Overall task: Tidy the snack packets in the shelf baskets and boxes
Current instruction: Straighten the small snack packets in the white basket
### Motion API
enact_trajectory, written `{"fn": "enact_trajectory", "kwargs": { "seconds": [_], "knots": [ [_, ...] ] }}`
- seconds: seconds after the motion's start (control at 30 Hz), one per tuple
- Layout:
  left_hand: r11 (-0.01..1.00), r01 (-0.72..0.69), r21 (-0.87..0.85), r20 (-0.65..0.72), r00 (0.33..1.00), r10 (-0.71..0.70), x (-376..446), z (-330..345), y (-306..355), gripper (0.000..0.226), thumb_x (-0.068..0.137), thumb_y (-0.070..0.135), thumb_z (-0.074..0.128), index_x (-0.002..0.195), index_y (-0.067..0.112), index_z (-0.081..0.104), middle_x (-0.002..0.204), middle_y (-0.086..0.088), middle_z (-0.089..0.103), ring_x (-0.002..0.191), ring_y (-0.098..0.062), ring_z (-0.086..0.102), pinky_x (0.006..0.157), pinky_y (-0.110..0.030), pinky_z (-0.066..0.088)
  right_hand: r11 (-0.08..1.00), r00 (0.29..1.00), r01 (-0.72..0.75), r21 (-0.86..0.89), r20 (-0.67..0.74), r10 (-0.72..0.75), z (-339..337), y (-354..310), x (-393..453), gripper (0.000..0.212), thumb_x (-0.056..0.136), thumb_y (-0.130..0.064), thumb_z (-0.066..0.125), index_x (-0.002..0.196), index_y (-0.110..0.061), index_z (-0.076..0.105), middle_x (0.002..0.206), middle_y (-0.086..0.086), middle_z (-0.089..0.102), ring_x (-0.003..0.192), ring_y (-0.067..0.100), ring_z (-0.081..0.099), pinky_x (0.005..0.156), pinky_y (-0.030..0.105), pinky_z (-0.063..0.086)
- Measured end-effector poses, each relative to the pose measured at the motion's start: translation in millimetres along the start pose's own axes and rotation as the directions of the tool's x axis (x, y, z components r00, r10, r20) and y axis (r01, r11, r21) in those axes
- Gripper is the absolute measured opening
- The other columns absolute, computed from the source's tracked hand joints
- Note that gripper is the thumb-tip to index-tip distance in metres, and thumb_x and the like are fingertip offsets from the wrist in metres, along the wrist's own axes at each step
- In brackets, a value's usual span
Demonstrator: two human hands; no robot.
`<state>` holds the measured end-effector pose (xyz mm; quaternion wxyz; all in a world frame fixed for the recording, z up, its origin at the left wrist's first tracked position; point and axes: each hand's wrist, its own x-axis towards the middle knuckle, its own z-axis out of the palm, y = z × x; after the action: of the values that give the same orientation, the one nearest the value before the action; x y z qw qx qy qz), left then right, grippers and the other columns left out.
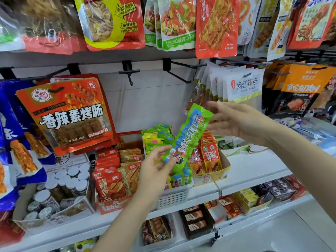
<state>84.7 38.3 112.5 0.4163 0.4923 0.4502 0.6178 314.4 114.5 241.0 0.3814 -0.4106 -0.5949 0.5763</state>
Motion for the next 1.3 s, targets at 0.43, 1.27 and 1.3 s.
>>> {"fn": "enact_trajectory", "kwargs": {
  "seconds": [0.43, 1.27, 1.3],
  "knots": [
    [0.441, -0.339, 0.831, 0.414, 0.906, -0.084, 56, -21, -14, 0.117, 0.058, 0.083, 0.066, 0.152, 0.027, 0.023, 0.155, 0.009, 0.025, 0.143, -0.011, 0.018, 0.12, -0.038, 0.019, 0.468, 0.849, 0.005, -0.884, -0.243, -0.47, -12, -5, 1, 0.045, 0.078, -0.044, 0.074, 0.11, -0.013, 0.074, 0.079, 0.002, 0.075, 0.056, 0.0, 0.06, 0.052, 0.008, 0.045],
    [0.35, -0.366, 0.862, 0.429, 0.895, -0.121, 49, -29, -46, 0.076, 0.073, 0.079, 0.058, 0.13, 0.029, 0.056, 0.131, 0.009, 0.055, 0.129, -0.017, 0.037, 0.113, -0.035, 0.025, 0.154, 0.999, 0.026, -0.988, 0.02, -0.04, 91, 96, 68, 0.029, 0.093, -0.038, 0.061, 0.102, -0.013, 0.073, 0.094, 0.01, 0.067, 0.097, 0.029, 0.063, 0.076, 0.037, 0.054],
    [0.35, -0.365, 0.863, 0.429, 0.895, -0.122, 48, -29, -47, 0.076, 0.073, 0.079, 0.058, 0.131, 0.029, 0.056, 0.134, 0.009, 0.052, 0.13, -0.017, 0.036, 0.115, -0.036, 0.024, 0.164, 0.996, 0.012, -0.986, -0.002, -0.086, 89, 94, 69, 0.026, 0.089, -0.038, 0.067, 0.104, -0.018, 0.075, 0.094, 0.007, 0.07, 0.096, 0.028, 0.065, 0.074, 0.036, 0.055]
  ]
}}
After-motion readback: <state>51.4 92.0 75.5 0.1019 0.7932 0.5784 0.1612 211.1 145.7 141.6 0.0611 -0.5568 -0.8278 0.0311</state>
